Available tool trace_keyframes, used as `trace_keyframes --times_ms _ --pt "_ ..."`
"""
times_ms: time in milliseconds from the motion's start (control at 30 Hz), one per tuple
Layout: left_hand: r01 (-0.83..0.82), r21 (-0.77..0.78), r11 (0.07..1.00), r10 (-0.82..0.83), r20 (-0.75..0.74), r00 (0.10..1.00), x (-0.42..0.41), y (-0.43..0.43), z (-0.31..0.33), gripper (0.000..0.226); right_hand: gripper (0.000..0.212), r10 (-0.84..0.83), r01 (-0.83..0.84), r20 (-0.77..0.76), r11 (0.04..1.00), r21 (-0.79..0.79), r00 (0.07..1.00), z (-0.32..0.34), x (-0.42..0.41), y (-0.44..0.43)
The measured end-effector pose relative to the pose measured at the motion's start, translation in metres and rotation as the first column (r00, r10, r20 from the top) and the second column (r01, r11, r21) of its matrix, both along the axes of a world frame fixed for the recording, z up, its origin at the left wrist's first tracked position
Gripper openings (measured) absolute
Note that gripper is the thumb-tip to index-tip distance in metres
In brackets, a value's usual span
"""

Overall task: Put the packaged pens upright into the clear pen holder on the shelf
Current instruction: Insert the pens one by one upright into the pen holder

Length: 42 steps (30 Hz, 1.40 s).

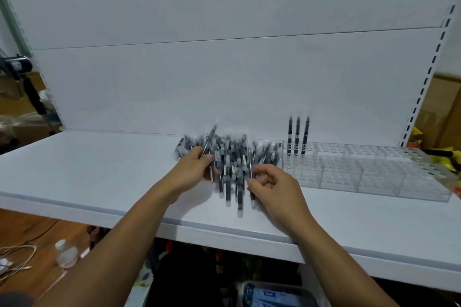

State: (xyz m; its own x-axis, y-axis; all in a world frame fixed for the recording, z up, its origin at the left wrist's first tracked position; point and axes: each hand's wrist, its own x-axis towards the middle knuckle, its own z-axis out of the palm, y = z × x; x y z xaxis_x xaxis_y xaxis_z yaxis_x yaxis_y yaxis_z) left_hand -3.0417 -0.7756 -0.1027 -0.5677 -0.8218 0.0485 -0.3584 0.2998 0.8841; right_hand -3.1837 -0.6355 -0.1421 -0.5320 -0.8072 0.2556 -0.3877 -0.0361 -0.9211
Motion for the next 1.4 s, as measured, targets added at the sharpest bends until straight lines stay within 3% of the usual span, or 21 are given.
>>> trace_keyframes --times_ms 167,367,533,767,1033,1133,1300,1400 --pt "0.137 0.062 0.989 -0.114 -0.287 0.951 -0.027 0.004 0.003 0.021 0.018 0.065 -0.058 0.156 0.997 -0.049 0.986 0.017 -0.007 0.009" --pt "0.32 0.033 0.947 -0.255 -0.532 0.807 -0.098 0.022 0.014 0.017 0.006 -0.041 0.037 -0.033 0.995 -0.092 0.999 0.066 -0.07 0.029" --pt "0.365 -0.078 0.928 -0.333 -0.614 0.716 -0.156 0.019 0.03 0.019 0.006 -0.211 0.199 -0.083 0.971 -0.132 0.974 0.09 -0.146 0.021" --pt "0.38 -0.131 0.916 -0.38 -0.591 0.712 -0.18 0.002 0.025 0.021 0.014 -0.226 0.227 -0.178 0.974 -0.013 0.958 0.082 -0.195 -0.011" --pt "0.424 -0.102 0.9 -0.408 -0.542 0.735 -0.173 0.006 0.015 0.02 0.014 -0.13 0.261 -0.528 0.948 0.182 0.839 0.069 -0.197 -0.019" --pt "0.444 -0.102 0.89 -0.426 -0.53 0.733 -0.173 0.01 0.014 0.019 0.013 -0.068 0.279 -0.579 0.917 0.284 0.813 0.063 -0.192 -0.025" --pt "0.438 -0.099 0.894 -0.423 -0.514 0.747 -0.172 0.013 0.013 0.018 0.022 -0.114 0.32 -0.575 0.908 0.27 0.81 0.063 -0.194 -0.015" --pt "0.449 -0.081 0.89 -0.423 -0.519 0.743 -0.172 0.015 0.014 0.018 0.014 -0.231 0.322 -0.513 0.942 0.095 0.827 0.066 -0.191 0.001"
